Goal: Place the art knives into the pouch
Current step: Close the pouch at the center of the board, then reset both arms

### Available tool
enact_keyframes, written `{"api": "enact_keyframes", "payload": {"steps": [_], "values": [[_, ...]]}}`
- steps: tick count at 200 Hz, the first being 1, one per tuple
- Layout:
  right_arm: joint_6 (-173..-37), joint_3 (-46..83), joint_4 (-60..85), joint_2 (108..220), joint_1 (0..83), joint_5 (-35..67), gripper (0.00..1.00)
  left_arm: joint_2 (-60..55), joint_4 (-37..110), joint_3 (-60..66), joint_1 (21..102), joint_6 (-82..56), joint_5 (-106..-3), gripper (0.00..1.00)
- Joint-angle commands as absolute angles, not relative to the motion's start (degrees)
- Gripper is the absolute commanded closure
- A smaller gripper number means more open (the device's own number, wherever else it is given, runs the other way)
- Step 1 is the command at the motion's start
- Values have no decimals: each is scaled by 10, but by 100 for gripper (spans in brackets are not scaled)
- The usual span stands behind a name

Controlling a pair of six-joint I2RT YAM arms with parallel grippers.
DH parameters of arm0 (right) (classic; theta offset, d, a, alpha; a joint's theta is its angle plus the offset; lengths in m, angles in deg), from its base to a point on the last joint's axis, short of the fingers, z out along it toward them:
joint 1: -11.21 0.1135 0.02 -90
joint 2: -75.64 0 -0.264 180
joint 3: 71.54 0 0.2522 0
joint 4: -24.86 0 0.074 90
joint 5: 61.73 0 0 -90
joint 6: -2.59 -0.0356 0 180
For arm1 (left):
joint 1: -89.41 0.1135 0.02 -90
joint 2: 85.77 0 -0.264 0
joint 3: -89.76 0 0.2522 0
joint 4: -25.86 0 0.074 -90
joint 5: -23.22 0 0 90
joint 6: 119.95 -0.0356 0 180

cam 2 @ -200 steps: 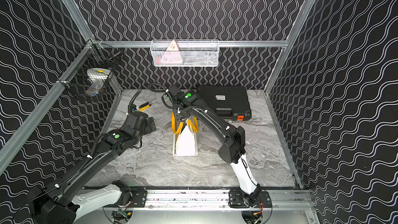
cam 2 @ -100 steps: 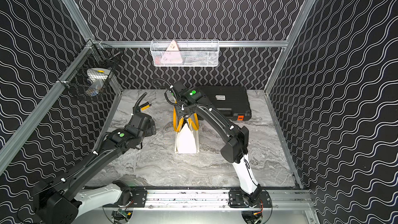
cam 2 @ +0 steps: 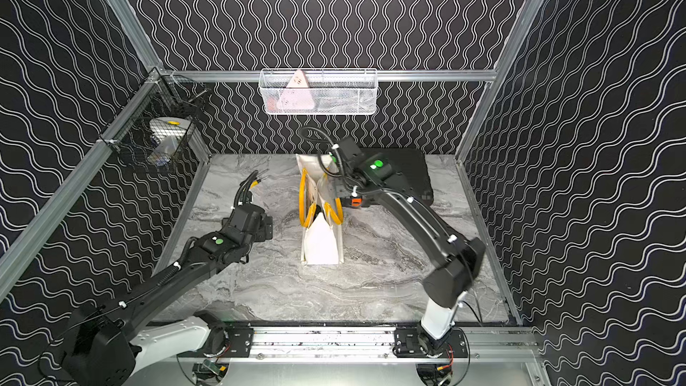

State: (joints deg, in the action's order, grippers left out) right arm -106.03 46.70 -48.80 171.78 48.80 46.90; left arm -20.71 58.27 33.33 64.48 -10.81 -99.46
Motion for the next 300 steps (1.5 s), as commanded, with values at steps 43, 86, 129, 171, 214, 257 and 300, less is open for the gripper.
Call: {"api": "enact_keyframes", "payload": {"steps": [43,86,129,171,214,257,300], "values": [[-1058,131,-245,1532,329,554,0,-113,440,340,649,-193,-1018,2],[-959,-64,21,1519,287,607,0,-76,300,384,658,-268,-1036,2],[-904,-251,342,1524,210,479,0,-77,54,524,701,-320,-982,2],[-904,-307,506,1586,137,403,0,3,-367,669,705,-393,-976,2],[-922,-348,594,1613,113,382,0,107,-486,683,710,-409,-941,2],[-916,-380,684,1662,106,358,0,14,-421,694,708,-394,-985,1],[-914,-374,695,1695,102,335,0,101,-487,686,728,-393,-924,1]]}}
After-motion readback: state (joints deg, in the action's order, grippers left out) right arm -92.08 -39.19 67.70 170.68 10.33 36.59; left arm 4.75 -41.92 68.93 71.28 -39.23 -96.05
